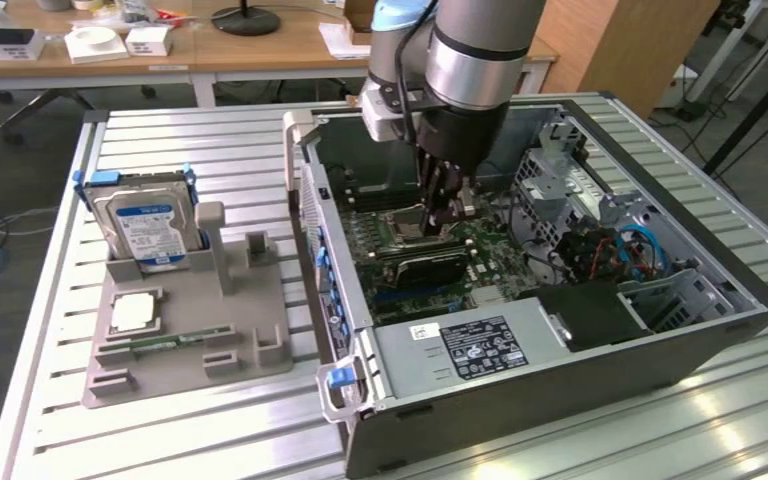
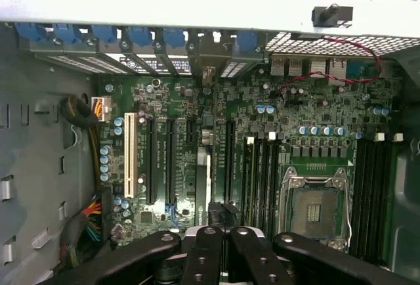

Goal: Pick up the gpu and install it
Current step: 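Press down on the gpu until it lock into place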

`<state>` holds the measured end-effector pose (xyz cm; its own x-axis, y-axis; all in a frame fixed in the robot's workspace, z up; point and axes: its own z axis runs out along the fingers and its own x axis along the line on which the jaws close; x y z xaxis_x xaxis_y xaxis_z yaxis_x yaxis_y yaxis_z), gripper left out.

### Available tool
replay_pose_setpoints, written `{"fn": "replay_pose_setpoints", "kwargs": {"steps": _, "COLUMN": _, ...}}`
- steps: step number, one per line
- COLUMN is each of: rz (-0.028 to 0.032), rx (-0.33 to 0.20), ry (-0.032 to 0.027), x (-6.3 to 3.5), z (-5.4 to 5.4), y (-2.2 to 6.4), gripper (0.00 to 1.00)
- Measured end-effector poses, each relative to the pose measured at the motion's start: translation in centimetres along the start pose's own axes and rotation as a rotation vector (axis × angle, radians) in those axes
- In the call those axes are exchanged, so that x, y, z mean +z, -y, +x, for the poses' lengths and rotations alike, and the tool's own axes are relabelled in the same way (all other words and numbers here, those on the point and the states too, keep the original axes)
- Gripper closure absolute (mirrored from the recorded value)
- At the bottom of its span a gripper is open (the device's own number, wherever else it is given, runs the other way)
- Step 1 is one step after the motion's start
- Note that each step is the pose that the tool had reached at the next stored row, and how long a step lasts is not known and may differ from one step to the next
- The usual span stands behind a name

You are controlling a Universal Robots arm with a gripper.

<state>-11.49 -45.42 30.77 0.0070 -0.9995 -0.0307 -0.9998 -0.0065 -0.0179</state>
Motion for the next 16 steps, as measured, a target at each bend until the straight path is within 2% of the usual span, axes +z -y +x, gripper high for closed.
{"fn": "replay_pose_setpoints", "kwargs": {"steps": 5, "rz": 0.0000, "rx": 0.000, "ry": 0.0000, "x": 0.09, "z": 0.0, "y": -0.01, "gripper": 0.90}}
{"fn": "replay_pose_setpoints", "kwargs": {"steps": 13, "rz": 0.0000, "rx": 0.000, "ry": 0.0000, "x": 1.40, "z": 0.1, "y": -0.03, "gripper": 0.90}}
{"fn": "replay_pose_setpoints", "kwargs": {"steps": 16, "rz": 0.0000, "rx": 0.000, "ry": 0.0000, "x": 1.53, "z": 0.1, "y": -0.03, "gripper": 0.90}}
